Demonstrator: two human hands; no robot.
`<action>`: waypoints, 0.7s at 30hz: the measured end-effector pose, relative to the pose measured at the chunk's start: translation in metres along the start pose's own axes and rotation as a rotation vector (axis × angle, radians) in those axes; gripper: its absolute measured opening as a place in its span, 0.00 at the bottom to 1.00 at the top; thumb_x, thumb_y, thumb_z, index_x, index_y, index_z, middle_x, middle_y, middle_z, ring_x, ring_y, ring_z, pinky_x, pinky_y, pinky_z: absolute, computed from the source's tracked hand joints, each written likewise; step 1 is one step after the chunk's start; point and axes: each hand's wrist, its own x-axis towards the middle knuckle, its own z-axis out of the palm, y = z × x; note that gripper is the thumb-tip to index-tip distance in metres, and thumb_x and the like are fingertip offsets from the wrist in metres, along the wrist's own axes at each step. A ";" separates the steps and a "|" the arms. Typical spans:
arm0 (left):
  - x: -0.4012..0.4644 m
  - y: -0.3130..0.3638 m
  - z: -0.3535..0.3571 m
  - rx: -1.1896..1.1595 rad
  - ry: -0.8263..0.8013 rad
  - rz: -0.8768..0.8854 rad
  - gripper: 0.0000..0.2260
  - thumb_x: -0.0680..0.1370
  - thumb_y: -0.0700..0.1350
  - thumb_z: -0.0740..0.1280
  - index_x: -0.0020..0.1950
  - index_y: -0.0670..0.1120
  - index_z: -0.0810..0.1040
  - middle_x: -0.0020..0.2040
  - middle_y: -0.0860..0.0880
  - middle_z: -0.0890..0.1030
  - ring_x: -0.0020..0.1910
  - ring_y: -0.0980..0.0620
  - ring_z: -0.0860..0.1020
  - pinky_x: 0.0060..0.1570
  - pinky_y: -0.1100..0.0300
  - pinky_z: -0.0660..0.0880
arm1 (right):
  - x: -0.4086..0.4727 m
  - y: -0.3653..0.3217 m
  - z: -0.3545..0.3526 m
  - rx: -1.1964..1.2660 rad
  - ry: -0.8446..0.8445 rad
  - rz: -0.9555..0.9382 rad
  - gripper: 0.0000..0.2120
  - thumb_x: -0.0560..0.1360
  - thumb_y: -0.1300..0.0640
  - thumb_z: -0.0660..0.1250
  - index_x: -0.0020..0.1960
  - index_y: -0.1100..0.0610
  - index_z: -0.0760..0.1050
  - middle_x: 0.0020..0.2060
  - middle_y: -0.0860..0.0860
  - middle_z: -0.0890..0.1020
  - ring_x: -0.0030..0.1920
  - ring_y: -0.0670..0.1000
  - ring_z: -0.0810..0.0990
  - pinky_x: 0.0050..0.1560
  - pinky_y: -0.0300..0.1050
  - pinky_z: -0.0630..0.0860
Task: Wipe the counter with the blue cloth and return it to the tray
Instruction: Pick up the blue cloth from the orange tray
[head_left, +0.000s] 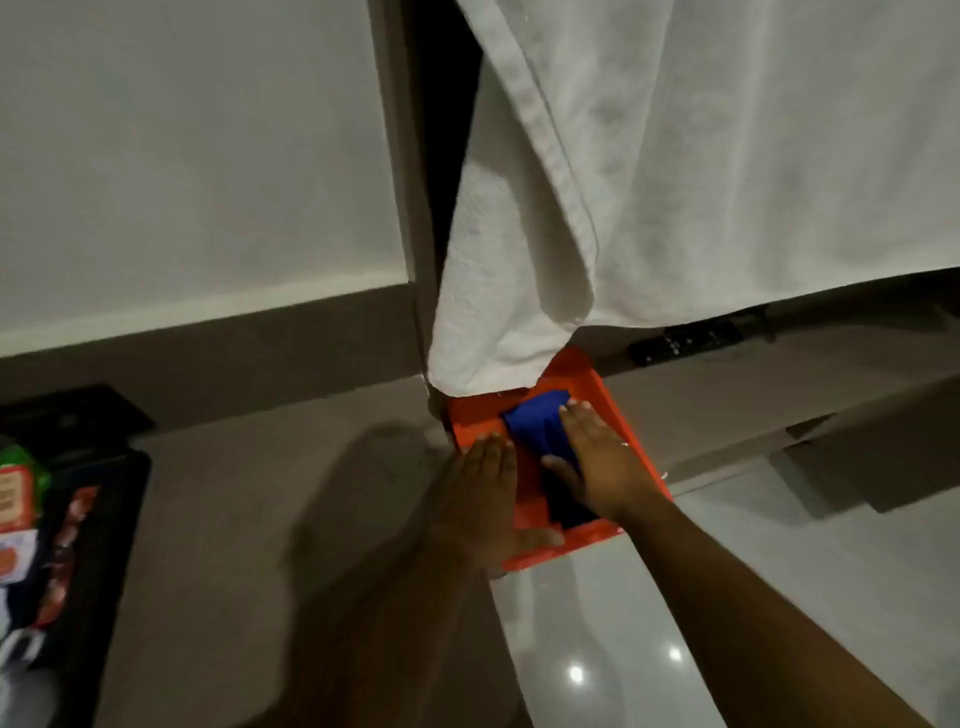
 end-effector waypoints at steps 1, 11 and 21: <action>0.011 0.007 0.008 -0.026 -0.033 -0.001 0.57 0.66 0.79 0.56 0.80 0.40 0.45 0.81 0.39 0.47 0.80 0.42 0.47 0.78 0.45 0.44 | 0.010 0.012 0.009 0.001 -0.009 -0.012 0.36 0.78 0.41 0.60 0.77 0.59 0.53 0.77 0.58 0.55 0.77 0.56 0.50 0.75 0.49 0.49; 0.053 0.023 0.051 0.041 -0.076 -0.027 0.58 0.66 0.81 0.51 0.79 0.38 0.42 0.81 0.37 0.42 0.79 0.42 0.39 0.72 0.49 0.28 | 0.050 0.062 0.077 0.001 -0.140 -0.080 0.38 0.77 0.34 0.52 0.78 0.54 0.47 0.77 0.55 0.43 0.76 0.55 0.38 0.75 0.53 0.38; 0.053 0.027 0.049 0.084 -0.143 -0.135 0.63 0.57 0.84 0.36 0.74 0.38 0.28 0.77 0.37 0.30 0.74 0.41 0.26 0.72 0.46 0.26 | 0.052 0.056 0.084 -0.016 -0.054 -0.130 0.30 0.81 0.46 0.54 0.76 0.63 0.54 0.76 0.61 0.56 0.77 0.58 0.52 0.75 0.53 0.44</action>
